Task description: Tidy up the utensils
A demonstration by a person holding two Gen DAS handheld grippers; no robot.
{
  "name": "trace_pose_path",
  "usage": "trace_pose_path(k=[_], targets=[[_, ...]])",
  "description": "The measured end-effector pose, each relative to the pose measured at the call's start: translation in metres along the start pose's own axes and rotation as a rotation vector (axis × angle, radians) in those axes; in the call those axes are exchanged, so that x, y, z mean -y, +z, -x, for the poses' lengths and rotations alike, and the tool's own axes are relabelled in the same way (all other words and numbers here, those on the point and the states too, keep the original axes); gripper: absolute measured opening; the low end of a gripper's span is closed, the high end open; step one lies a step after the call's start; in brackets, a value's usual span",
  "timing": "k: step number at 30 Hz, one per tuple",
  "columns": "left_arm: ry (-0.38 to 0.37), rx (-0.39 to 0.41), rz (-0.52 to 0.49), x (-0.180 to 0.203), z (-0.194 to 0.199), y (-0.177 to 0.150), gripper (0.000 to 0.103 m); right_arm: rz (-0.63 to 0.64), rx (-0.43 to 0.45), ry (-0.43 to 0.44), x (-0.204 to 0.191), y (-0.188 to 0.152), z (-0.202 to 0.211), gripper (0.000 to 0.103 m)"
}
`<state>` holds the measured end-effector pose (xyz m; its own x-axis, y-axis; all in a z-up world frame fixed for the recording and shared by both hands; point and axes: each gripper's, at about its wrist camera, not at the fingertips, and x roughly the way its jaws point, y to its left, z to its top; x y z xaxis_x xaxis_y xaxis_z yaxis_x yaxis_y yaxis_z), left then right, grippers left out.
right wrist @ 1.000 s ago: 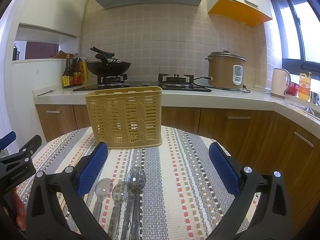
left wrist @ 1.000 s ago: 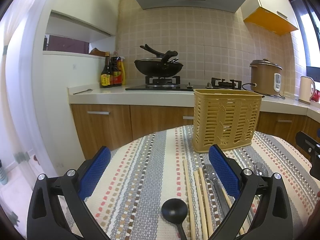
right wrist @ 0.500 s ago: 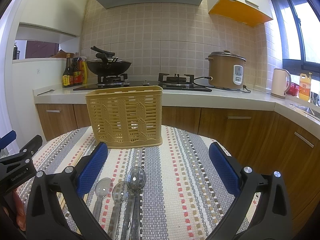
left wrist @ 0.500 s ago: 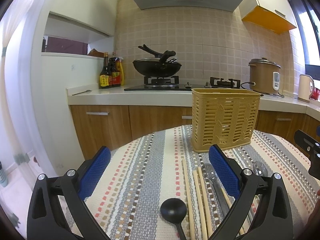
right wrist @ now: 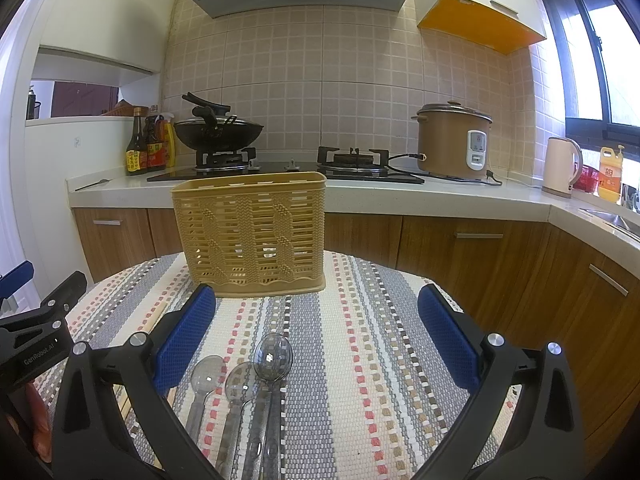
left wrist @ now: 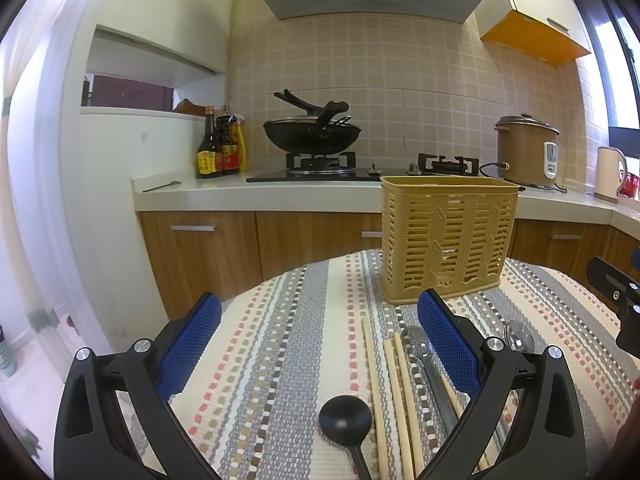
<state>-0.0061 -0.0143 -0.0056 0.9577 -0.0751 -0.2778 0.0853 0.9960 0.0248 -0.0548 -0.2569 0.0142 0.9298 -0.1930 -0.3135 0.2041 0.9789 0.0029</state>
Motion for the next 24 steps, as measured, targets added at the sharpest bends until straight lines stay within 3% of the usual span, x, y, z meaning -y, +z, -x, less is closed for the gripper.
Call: trace_pose_path(k=[24], targets=[[-0.016,-0.010,-0.003,0.0016,-0.0028,0.0003,0.095,0.002,-0.013,-0.015,-0.0001,-0.0011,-0.0025,0.096]])
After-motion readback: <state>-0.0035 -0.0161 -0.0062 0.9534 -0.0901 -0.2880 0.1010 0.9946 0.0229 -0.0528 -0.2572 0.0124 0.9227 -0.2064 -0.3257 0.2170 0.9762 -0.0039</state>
